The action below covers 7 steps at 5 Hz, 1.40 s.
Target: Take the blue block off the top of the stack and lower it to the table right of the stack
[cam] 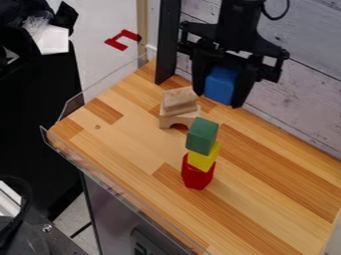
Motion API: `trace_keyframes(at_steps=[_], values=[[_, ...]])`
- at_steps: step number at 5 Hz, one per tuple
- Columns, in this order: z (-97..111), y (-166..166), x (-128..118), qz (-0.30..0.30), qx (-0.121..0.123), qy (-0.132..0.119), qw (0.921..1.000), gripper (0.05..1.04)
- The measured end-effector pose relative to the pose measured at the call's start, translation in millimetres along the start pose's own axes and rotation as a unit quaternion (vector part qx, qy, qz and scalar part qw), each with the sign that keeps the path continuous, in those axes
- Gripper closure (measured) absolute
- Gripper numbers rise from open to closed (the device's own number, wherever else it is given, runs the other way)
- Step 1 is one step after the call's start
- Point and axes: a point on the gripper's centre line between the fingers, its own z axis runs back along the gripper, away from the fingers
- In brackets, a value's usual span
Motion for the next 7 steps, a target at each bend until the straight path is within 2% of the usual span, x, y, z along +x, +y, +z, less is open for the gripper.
trace_keyframes(at_steps=[1,2,5,6,7], values=[[-6.6,-5.9,-1.3,-0.008,-0.005,0.002,0.9999,0.493],[-19.8,-19.0,-10.5,-0.033,0.003,0.021,0.9992,0.493],[-40.8,-51.5,-22.2,-0.078,0.011,0.046,0.9959,0.493],[-49.3,-55.8,-19.4,-0.075,0.002,0.045,0.9962,0.493],[-75.0,-58.9,-18.6,-0.085,0.005,0.069,0.9940,0.493]])
